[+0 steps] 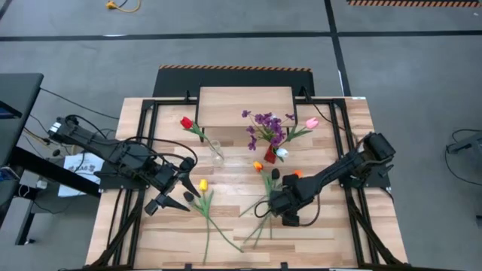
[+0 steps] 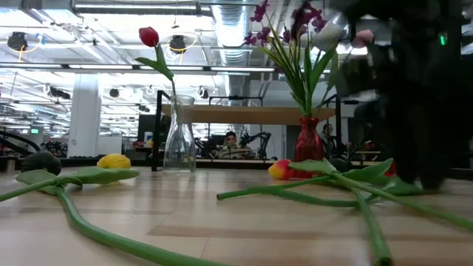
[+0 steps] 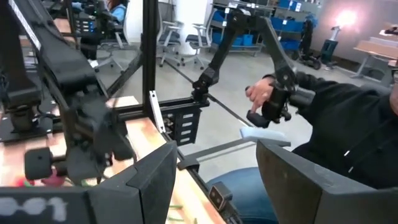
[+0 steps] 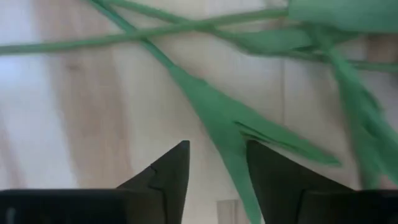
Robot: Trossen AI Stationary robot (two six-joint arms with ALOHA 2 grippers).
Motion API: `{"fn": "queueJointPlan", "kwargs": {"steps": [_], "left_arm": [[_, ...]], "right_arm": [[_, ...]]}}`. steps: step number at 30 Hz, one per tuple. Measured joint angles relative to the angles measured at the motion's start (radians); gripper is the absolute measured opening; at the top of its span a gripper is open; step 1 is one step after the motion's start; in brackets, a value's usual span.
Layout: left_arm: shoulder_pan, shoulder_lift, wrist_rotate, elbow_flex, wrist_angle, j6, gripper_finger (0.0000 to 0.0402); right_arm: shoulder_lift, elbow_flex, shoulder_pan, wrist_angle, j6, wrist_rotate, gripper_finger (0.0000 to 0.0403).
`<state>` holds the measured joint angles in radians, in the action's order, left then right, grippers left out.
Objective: Pick and place flowers into a vace then onto a shelf
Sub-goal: Put the dark red flower into the transparent flower vase
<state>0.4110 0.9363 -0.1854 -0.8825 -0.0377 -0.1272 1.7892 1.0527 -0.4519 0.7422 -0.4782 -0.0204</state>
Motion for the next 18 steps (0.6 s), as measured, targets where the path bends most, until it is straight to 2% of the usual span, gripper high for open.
{"fn": "queueJointPlan", "kwargs": {"steps": [4, 9, 11, 15, 18], "left_arm": [[0.009, 0.0, 0.0, 0.0, 0.008, 0.0, 0.0211], [0.017, 0.0, 0.0, 0.0, 0.007, 0.0, 0.0211], [0.016, 0.0, 0.0, 0.0, 0.007, 0.0, 0.0211], [0.016, 0.0, 0.0, 0.0, 0.007, 0.0, 0.0211], [0.016, 0.0, -0.001, 0.0, 0.006, 0.0, 0.0211]], "right_arm": [[0.07, 0.008, 0.0, 0.013, 0.007, -0.01, 0.0138], [0.092, 0.026, -0.001, 0.04, 0.013, -0.011, 0.0118], [0.091, 0.038, -0.006, 0.059, 0.014, -0.015, 0.0095], [0.055, 0.058, -0.006, 0.089, 0.008, -0.026, 0.0022], [0.017, 0.072, -0.007, 0.108, -0.014, -0.036, 0.001]]}}
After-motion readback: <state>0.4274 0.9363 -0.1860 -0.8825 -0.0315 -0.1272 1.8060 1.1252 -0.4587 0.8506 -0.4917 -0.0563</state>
